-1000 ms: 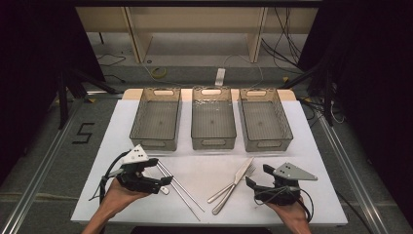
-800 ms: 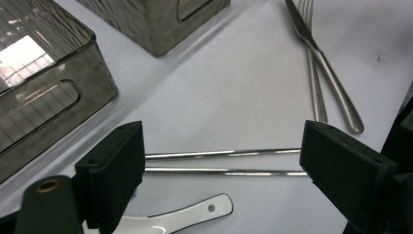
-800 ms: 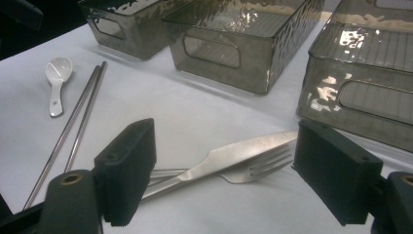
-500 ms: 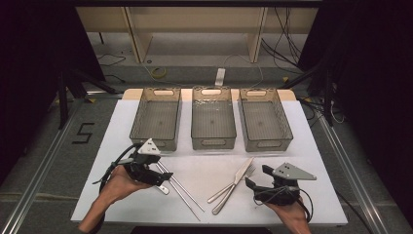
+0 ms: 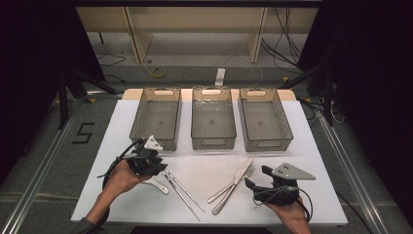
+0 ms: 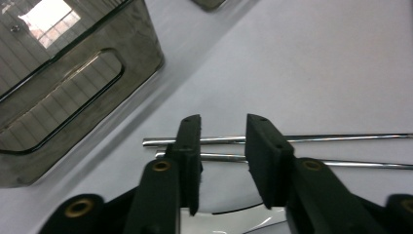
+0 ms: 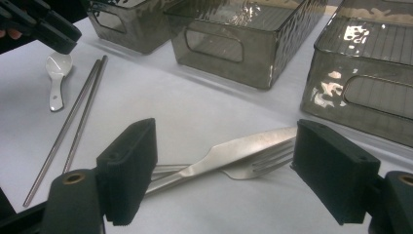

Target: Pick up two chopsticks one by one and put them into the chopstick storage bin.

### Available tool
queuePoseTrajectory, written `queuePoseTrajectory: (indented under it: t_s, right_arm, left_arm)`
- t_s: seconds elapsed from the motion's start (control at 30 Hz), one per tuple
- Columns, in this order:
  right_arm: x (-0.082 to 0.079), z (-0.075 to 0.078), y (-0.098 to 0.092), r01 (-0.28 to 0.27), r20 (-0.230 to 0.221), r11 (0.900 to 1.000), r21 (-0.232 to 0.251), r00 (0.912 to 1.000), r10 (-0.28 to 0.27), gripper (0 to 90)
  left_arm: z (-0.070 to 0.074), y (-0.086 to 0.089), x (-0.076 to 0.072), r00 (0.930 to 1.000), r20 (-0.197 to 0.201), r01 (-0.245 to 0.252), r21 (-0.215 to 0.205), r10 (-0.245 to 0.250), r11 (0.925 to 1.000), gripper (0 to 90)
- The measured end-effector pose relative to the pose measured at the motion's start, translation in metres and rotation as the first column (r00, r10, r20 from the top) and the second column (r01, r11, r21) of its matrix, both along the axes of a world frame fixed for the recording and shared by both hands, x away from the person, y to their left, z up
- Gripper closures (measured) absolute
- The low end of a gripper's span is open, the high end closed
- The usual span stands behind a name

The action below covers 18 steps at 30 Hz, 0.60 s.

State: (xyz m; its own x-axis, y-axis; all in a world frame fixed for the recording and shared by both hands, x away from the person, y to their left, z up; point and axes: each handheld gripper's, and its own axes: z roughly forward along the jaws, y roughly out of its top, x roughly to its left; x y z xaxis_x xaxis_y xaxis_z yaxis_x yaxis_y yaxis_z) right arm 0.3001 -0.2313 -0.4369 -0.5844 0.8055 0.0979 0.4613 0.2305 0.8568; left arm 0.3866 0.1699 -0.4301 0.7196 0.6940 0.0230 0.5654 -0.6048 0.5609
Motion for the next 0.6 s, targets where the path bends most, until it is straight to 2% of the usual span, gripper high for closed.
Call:
queuePoseTrajectory:
  t_s: [0.1,0.27,0.6]
  right_arm:
    - [0.0,0.0,0.0,0.0,-0.003,1.0,-0.001,1.0,0.0,25.1]
    - [0.0,0.0,0.0,0.0,-0.003,1.0,-0.001,1.0,0.0,25.2]
    - [0.0,-0.001,0.0,-0.003,-0.005,1.0,-0.003,1.0,0.003,25.4]
  left_arm:
    - [-0.007,-0.002,0.004,1.0,-0.003,-0.004,0.028,0.004,0.9996,77.1]
    - [-0.014,-0.007,0.009,0.9996,-0.01,0.028,0.061,-0.027,0.9977,87.8]
    - [-0.019,-0.015,0.015,0.9958,-0.041,0.086,0.091,-0.082,0.9922,88.8]
